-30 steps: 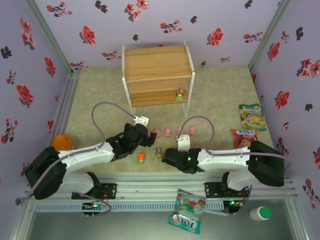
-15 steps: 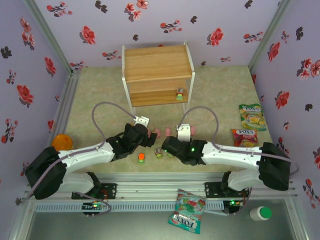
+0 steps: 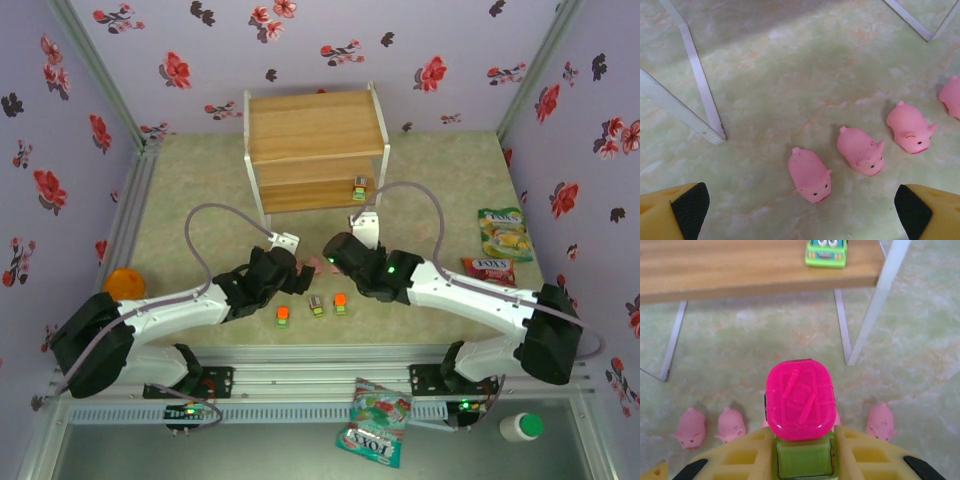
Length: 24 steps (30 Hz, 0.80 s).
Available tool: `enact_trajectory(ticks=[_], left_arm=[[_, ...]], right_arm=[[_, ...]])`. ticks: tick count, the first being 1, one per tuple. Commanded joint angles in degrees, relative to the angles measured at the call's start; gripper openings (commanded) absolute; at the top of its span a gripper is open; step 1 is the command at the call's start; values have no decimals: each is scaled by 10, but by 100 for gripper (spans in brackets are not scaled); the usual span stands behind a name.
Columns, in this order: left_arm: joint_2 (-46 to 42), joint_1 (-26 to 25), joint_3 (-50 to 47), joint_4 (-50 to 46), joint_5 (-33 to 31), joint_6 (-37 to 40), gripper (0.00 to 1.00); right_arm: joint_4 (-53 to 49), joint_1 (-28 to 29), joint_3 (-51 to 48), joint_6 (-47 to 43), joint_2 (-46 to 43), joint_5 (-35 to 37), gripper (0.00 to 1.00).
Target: Place and organize the plastic toys onto the shelf
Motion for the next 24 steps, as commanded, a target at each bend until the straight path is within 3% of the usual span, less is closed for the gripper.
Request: enact_trajectory(ticks=[1,24], left_arm=[[-1,3,15,-8,6,4,100],[10,4,17,-4,18,7,100]], right_arm=[[17,-12,37,-40,19,10,27],[55,-95,175,-80,134,-50,27]])
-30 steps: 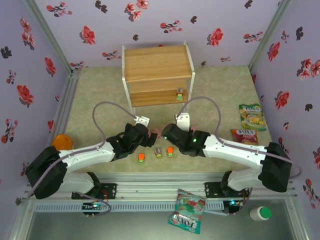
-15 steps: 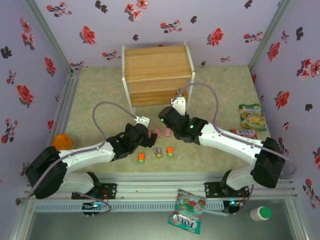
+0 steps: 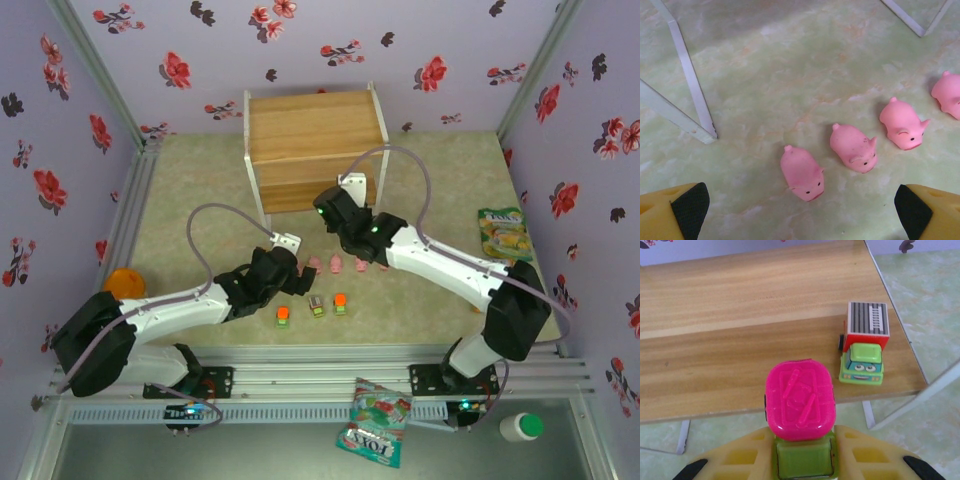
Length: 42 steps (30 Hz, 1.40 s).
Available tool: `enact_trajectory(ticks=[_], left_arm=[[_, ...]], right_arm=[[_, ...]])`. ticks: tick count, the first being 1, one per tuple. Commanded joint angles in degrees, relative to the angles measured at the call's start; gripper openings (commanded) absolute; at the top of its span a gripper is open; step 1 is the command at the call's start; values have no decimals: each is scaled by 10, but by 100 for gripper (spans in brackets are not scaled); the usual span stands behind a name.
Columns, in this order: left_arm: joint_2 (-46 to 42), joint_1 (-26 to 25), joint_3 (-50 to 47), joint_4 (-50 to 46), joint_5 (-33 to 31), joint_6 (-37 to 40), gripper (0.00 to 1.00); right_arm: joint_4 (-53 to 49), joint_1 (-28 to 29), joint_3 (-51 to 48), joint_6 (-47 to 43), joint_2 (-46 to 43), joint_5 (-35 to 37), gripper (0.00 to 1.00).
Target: Place and organize the plastic toys onto the shelf
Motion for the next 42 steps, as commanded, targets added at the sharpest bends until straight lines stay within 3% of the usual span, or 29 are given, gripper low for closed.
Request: enact_trajectory(ticks=[1,42], left_arm=[[5,3,15,-4,4,8,100],[5,5,17,-6,2,10,100]], right_arm=[[9,-10,30,-13,16,-15,27],[57,-50,74,-35,106,-24,27]])
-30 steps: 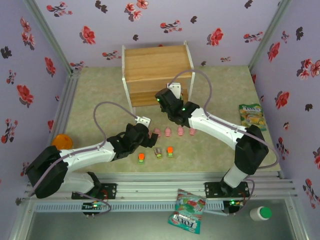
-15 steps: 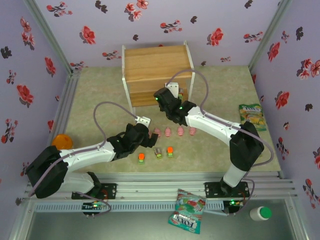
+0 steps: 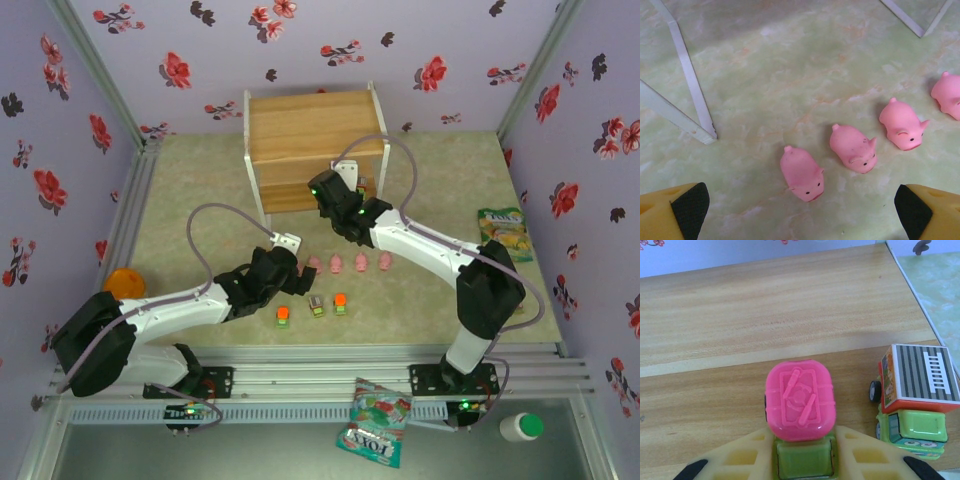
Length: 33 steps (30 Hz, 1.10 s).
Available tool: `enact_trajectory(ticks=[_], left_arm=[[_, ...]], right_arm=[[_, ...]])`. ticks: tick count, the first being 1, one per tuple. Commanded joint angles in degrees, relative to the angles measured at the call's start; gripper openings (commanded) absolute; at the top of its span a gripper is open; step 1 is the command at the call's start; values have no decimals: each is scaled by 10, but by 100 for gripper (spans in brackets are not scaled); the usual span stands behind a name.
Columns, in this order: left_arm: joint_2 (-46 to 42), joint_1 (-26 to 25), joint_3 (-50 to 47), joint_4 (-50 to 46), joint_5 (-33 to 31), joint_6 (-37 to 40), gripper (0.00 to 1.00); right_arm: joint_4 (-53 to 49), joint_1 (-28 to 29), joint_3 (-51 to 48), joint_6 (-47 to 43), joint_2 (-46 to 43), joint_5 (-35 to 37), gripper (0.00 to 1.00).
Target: Place and organize the plastic toys onto the shelf
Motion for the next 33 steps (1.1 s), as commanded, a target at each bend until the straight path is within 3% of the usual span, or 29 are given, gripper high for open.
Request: enact_trajectory(ticks=[1,33], left_arm=[[6,5,16,-7,2,10,100],[11,5,19,-6,3,9,100]], right_arm=[[9,-9,16,-7,13,4,27],[-7,-22,10,-17,19,3,27]])
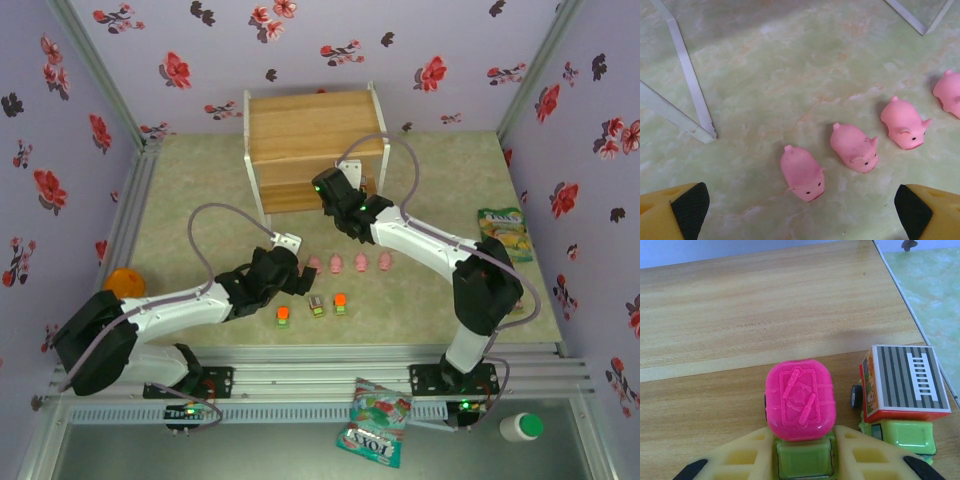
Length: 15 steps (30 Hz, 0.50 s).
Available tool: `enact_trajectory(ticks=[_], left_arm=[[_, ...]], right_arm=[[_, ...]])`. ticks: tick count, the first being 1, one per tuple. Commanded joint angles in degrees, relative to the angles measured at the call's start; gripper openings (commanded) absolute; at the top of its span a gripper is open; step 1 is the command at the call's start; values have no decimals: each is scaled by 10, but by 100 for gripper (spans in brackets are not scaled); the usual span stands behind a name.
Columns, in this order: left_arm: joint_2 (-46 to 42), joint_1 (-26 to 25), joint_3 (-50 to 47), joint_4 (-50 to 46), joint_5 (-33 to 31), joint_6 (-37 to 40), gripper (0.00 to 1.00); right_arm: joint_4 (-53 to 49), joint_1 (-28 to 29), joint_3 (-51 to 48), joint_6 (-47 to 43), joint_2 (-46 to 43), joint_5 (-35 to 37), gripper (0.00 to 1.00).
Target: Place and organize the plastic toys onto the shelf
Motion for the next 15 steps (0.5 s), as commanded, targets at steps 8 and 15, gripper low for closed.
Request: enact_trajectory(ticks=[8,15], left_arm=[[7,3,18,-6,4,10,100],[5,3,18,-8,3,10,100]], right_arm=[[-6,-2,2,-12,7,2,28],[-7,-2,-7,-8,5,-1,28]])
